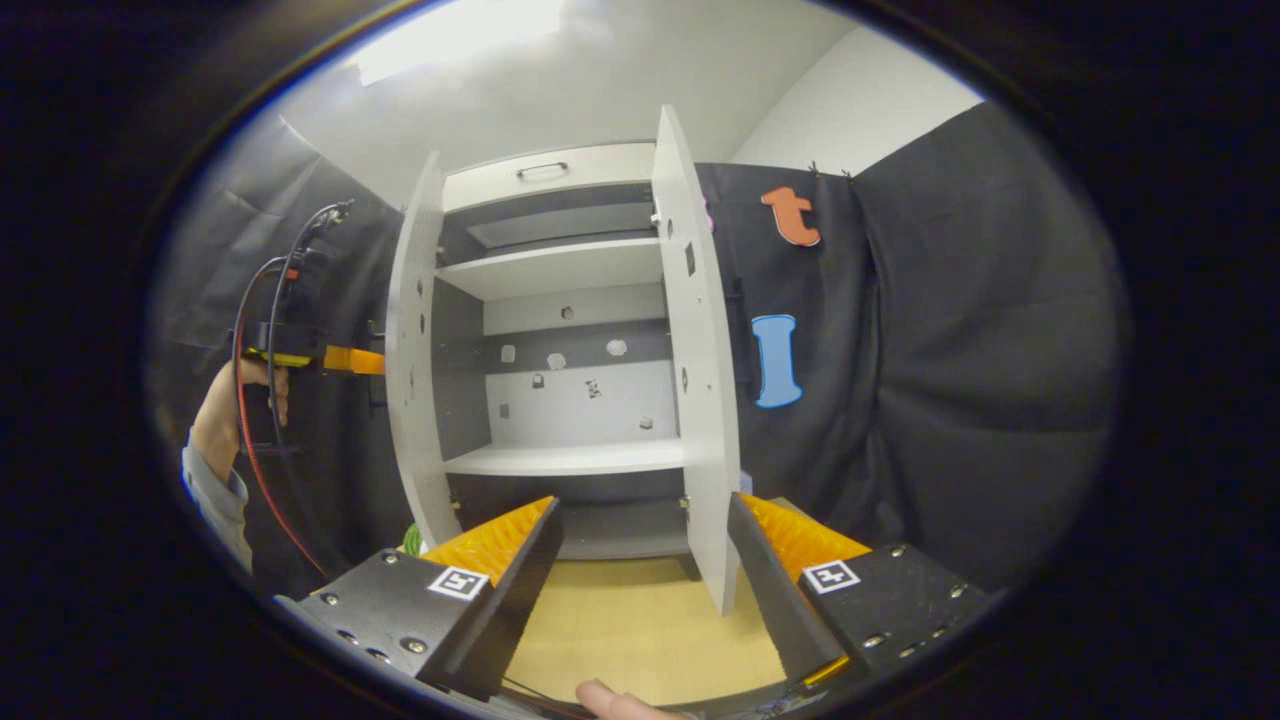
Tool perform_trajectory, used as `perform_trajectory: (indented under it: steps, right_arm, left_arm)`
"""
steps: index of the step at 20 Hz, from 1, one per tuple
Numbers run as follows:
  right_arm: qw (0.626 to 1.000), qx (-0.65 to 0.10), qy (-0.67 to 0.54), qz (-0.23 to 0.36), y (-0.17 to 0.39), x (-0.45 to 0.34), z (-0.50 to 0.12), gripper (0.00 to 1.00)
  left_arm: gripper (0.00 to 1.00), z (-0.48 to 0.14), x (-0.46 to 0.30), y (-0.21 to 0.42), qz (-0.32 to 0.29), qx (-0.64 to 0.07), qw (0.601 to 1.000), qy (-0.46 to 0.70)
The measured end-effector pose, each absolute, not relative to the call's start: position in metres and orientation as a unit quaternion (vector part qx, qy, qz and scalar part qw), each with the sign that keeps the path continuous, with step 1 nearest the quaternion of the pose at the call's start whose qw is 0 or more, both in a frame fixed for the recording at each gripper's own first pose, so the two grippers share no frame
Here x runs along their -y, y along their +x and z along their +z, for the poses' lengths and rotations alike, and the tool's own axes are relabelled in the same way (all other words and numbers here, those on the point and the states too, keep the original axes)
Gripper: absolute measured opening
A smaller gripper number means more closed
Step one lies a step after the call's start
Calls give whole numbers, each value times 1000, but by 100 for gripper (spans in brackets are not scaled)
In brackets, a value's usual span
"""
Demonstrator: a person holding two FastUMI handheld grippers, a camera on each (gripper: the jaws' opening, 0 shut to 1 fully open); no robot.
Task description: Open the right door of the double-door shoe cabinet with the right hand, and open the left door with the left hand.
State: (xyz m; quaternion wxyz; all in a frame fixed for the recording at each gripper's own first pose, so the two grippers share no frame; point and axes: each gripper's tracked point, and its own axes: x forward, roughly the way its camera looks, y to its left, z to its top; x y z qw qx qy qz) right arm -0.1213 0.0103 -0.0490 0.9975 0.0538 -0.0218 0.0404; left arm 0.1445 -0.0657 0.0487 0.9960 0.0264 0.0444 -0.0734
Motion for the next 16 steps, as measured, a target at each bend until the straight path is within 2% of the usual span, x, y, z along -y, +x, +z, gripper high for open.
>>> perform_trajectory:
  steps: [2,3,4,9,16]
  right_arm:
    - [998,24,49,43,-120,-8,-49,99]
    - [998,24,48,45,-121,-10,-48,95]
    - [997,24,48,49,-121,-11,-49,99]
    - [997,19,45,67,-118,-19,-52,99]
    - [997,23,45,62,-115,-26,-51,95]
  left_arm:
    - [13,50,46,141,-63,-45,996,32]
    - [11,51,38,140,-59,-44,997,32]
    - [10,51,31,139,-54,-44,997,31]
    - [1,53,-7,140,-36,-41,998,33]
    - [0,54,-28,141,-48,-46,998,12]
